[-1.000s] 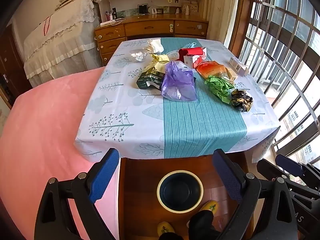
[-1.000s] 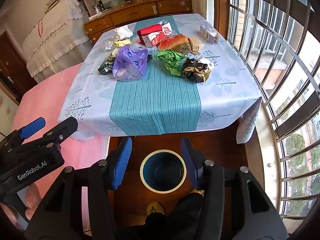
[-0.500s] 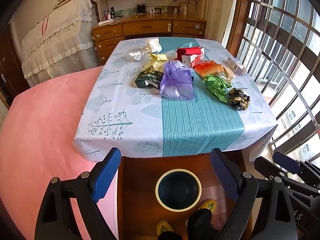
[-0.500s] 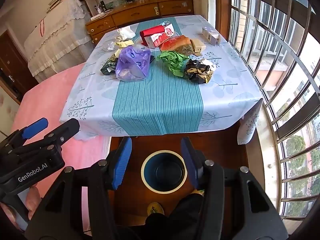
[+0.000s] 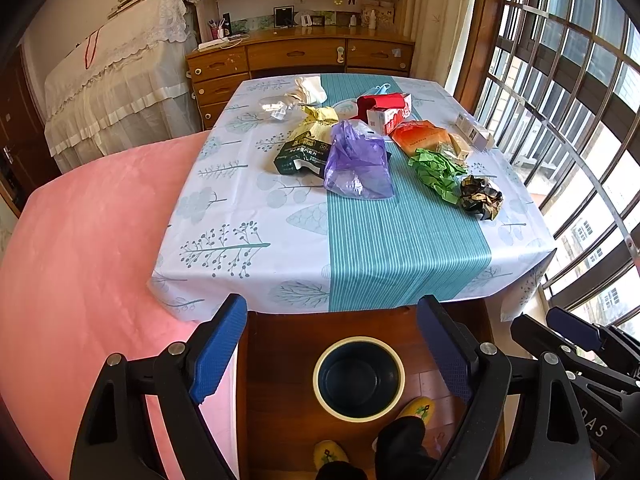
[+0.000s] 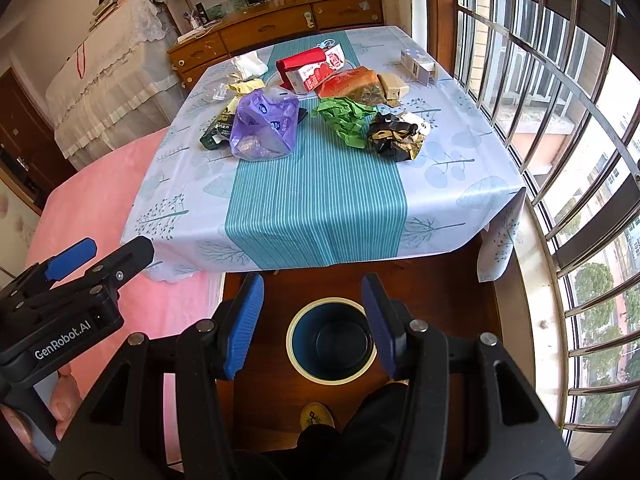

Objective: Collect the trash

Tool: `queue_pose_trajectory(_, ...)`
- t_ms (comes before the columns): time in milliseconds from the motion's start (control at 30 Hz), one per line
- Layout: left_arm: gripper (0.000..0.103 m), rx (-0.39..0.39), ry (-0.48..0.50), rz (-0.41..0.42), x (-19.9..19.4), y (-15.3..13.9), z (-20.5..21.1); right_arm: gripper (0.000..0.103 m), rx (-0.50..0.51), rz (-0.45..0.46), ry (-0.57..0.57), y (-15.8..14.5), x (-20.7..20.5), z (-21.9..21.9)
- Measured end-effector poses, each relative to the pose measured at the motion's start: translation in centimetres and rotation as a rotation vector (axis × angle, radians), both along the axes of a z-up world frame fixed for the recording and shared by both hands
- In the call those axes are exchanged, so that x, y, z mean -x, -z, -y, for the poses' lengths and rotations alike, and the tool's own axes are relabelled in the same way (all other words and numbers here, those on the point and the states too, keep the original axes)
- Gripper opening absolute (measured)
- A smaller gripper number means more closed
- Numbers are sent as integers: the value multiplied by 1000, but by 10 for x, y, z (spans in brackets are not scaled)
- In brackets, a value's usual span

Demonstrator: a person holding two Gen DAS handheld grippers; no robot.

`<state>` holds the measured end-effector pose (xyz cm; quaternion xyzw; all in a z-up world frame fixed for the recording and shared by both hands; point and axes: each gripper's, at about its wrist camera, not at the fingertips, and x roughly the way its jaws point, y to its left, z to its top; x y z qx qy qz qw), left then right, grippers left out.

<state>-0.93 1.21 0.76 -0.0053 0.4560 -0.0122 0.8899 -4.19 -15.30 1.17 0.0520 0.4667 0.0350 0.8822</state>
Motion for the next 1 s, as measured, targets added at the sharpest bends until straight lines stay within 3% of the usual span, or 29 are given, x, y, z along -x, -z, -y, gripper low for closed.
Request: queue_pose_trajectory(1000, 88, -1, 5, 0, 2, -1, 0, 48, -8, 7, 1, 2, 6, -4)
